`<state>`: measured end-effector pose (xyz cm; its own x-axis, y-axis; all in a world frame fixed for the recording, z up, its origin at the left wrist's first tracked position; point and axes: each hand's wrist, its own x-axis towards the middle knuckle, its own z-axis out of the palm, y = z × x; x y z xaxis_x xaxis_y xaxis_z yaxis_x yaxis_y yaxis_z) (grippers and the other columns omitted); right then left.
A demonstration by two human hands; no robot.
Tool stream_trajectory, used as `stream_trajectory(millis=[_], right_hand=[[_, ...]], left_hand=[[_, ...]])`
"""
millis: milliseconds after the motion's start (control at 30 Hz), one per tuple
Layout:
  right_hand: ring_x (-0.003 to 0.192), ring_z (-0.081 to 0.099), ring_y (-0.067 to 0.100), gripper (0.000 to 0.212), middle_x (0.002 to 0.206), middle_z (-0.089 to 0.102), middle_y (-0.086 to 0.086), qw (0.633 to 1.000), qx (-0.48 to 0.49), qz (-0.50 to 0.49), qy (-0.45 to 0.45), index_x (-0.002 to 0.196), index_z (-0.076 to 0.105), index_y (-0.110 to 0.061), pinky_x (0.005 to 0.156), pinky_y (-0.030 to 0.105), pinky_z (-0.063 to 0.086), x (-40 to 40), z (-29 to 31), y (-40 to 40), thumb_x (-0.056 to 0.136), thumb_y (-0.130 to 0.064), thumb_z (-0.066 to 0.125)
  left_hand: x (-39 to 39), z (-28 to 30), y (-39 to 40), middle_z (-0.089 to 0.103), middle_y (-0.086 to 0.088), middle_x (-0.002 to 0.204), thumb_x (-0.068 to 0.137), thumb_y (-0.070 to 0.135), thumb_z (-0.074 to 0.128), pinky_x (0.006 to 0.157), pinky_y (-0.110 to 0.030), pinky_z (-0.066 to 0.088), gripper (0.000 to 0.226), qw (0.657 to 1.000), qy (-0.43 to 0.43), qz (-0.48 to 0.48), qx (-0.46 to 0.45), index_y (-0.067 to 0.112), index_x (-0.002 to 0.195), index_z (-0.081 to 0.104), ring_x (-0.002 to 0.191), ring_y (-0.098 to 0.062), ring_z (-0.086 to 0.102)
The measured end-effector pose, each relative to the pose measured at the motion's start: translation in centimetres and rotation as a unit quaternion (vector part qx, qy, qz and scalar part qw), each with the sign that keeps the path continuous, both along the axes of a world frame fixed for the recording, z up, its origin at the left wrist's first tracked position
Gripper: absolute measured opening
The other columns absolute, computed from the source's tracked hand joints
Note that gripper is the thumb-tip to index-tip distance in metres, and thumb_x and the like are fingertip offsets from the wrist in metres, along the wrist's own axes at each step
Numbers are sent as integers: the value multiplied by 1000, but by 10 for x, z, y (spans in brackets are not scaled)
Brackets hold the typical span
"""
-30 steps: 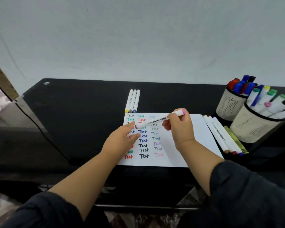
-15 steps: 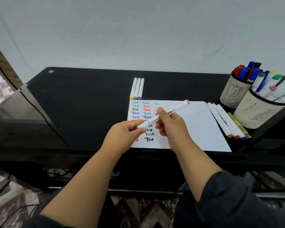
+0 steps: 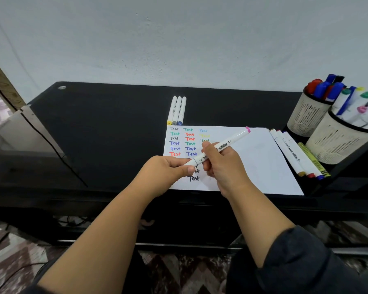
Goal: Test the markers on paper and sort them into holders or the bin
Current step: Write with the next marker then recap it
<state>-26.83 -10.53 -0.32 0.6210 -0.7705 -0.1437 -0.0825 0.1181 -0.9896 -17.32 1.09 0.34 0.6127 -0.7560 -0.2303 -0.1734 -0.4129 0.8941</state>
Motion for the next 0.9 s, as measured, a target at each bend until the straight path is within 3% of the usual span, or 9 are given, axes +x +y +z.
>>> stream_trajectory(millis=[133,233,367,533,633,767,900], right_hand=[[43,44,6,24,46,51,-7,1000,-10,19,-3,74,57,-15,46,18,39,0,0,-3,95,-24,53],[43,43,6,25,47,51,-6,999,-14,24,-22,71,55,-15,46,18,38,-2,0,-3,95,-21,54],[41,42,6,25,45,51,-9,999,-11,-13,-29,71,54,-16,45,18,38,0,-1,0,95,-23,55],[39,39,5,28,42,49,-11,999,-5,7,-44,68,49,-13,47,20,36,-3,4,-2,96,-17,52],[39,39,4,29,42,50,-12,998,-19,32,-49,68,49,-14,45,17,36,-6,5,-1,97,-16,51],[39,38,5,29,44,52,-12,997,-16,32,-63,67,48,-15,45,18,35,-7,5,0,96,-14,51],[38,37,6,32,43,51,-12,998,-3,10,-67,64,46,-15,44,18,35,-7,3,2,95,-14,52]], left_hand=[[3,2,-1,73,10,85,83,31,69,81,-27,46,7,999,31,-25,5,29,83,75,90,-11,62],[3,3,-1,73,9,78,86,27,65,83,-24,45,12,998,60,-36,-2,21,82,74,78,0,66],[-2,1,-4,73,8,80,87,29,65,84,-32,48,14,1000,28,-4,-8,27,77,74,90,-16,63],[-1,2,-3,73,8,78,88,26,64,79,-19,45,15,997,71,-39,-19,21,78,74,82,-1,63],[2,1,-2,73,6,76,89,22,62,79,-18,47,16,993,100,-57,-20,17,79,73,75,-3,68],[1,1,-3,72,3,74,90,19,61,63,-10,47,17,990,127,-57,-21,13,78,71,72,-6,68],[-1,3,-3,72,4,76,89,22,62,78,-18,50,17,993,109,-47,-10,16,77,73,77,-6,68]])
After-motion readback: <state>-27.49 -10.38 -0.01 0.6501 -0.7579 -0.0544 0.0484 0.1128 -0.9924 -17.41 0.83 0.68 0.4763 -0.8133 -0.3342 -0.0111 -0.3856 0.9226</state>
